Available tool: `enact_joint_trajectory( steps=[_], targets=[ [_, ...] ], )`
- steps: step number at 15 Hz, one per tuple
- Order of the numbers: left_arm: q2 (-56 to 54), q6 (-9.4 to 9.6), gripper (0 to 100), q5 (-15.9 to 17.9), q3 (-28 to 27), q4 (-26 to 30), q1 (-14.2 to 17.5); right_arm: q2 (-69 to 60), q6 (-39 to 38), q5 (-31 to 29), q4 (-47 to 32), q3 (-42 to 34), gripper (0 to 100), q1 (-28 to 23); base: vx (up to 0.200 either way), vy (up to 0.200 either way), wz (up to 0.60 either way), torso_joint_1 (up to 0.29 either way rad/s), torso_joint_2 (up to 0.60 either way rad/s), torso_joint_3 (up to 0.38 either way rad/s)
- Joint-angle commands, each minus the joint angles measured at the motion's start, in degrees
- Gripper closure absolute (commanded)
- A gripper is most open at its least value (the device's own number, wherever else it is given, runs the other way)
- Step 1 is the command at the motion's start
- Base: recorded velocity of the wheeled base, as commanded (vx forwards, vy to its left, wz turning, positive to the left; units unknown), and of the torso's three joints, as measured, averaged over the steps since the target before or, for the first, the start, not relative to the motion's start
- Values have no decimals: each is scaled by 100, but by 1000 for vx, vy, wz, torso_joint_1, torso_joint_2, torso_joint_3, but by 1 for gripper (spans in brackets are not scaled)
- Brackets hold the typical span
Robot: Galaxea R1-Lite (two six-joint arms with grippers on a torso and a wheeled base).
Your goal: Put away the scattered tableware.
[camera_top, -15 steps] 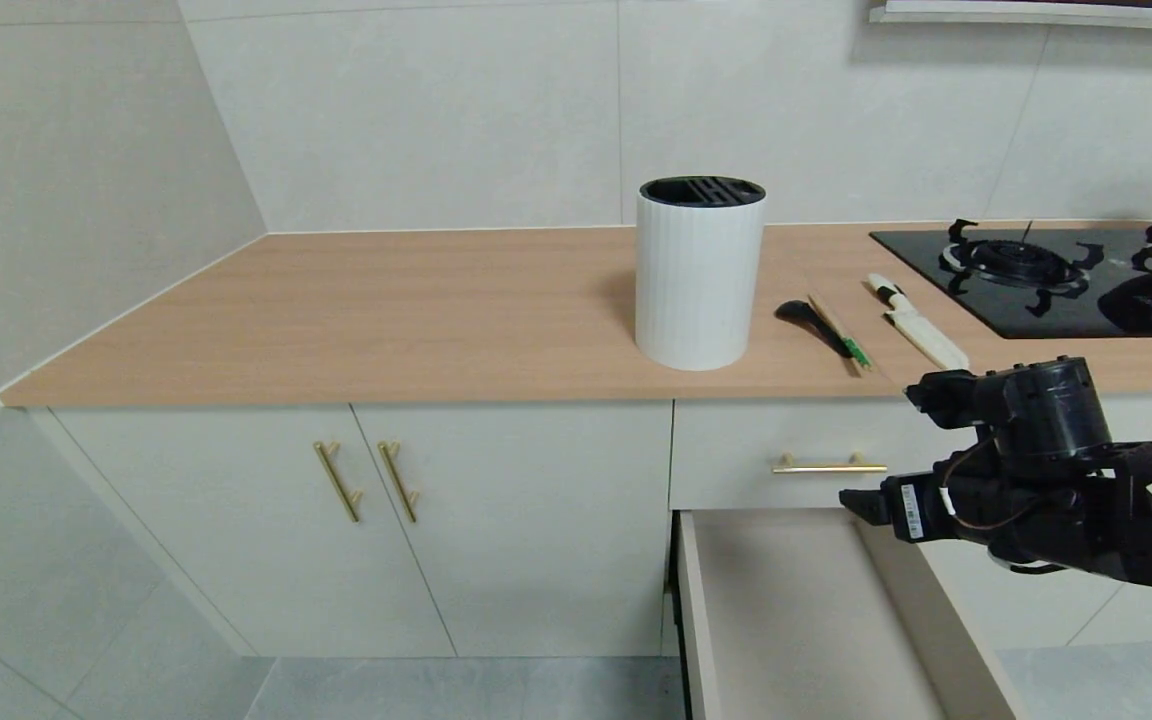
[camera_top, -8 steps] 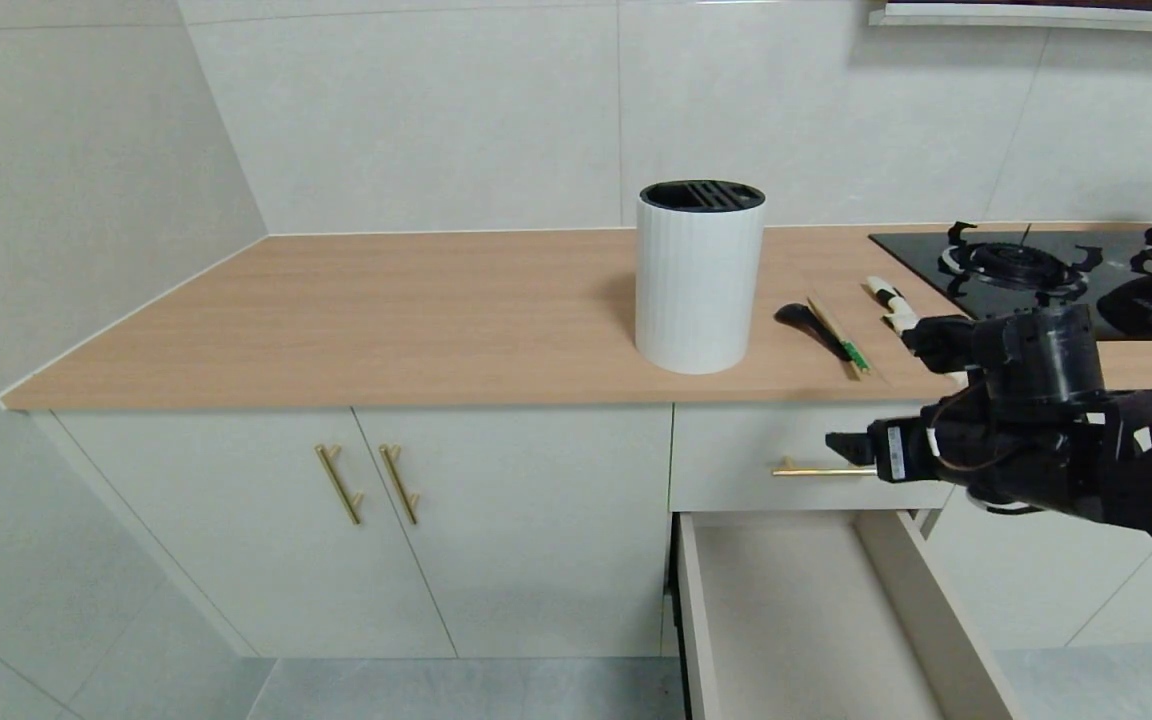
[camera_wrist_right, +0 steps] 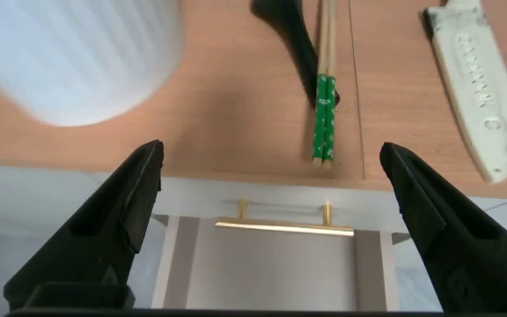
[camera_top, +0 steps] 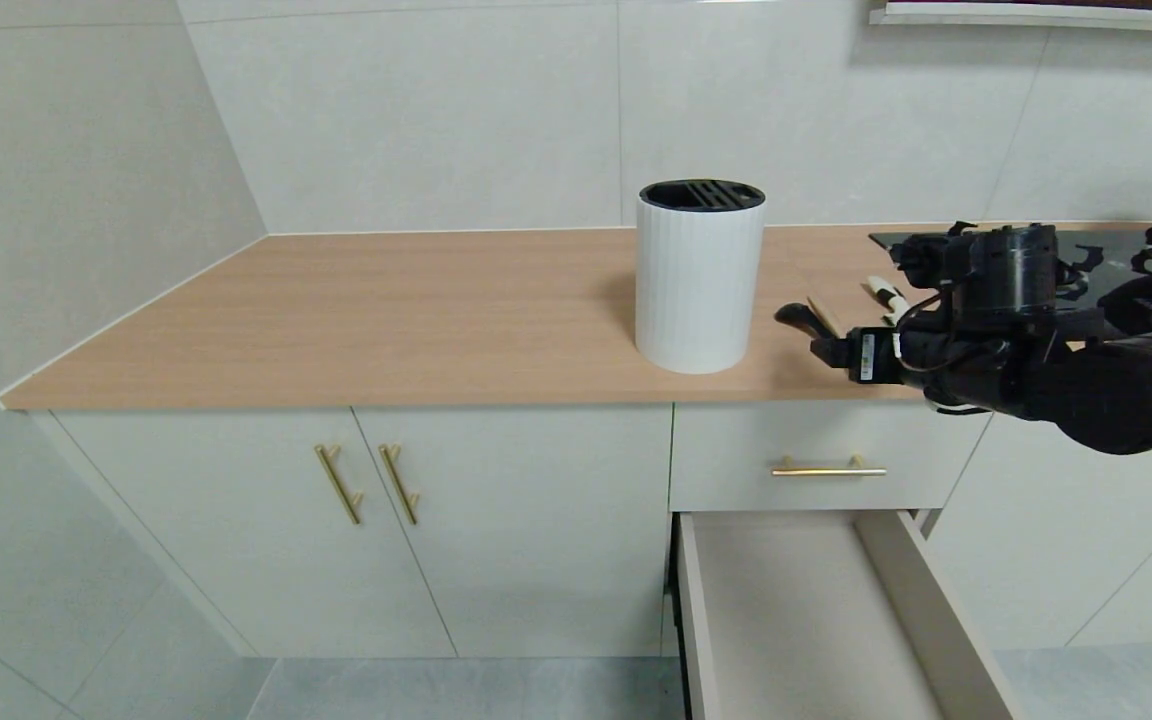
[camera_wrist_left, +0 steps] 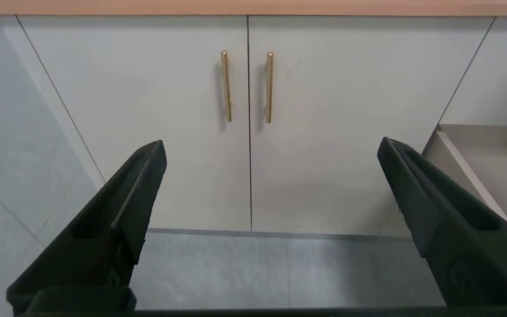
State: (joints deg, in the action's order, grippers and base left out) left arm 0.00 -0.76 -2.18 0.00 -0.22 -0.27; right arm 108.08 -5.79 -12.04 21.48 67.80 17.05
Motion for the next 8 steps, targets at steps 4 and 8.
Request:
enact_joint_trajectory(
  steps=[4, 8],
  targets=[
    [9, -4, 0, -2, 0, -4, 0, 609, -1, -290, 216, 295, 0, -194, 0, 0, 0, 0, 0, 0],
    [9, -4, 0, -2, 0, 4, 0, 811, -1, -342, 216, 418, 0, -299, 0, 0, 0, 0, 0, 0]
  ],
)
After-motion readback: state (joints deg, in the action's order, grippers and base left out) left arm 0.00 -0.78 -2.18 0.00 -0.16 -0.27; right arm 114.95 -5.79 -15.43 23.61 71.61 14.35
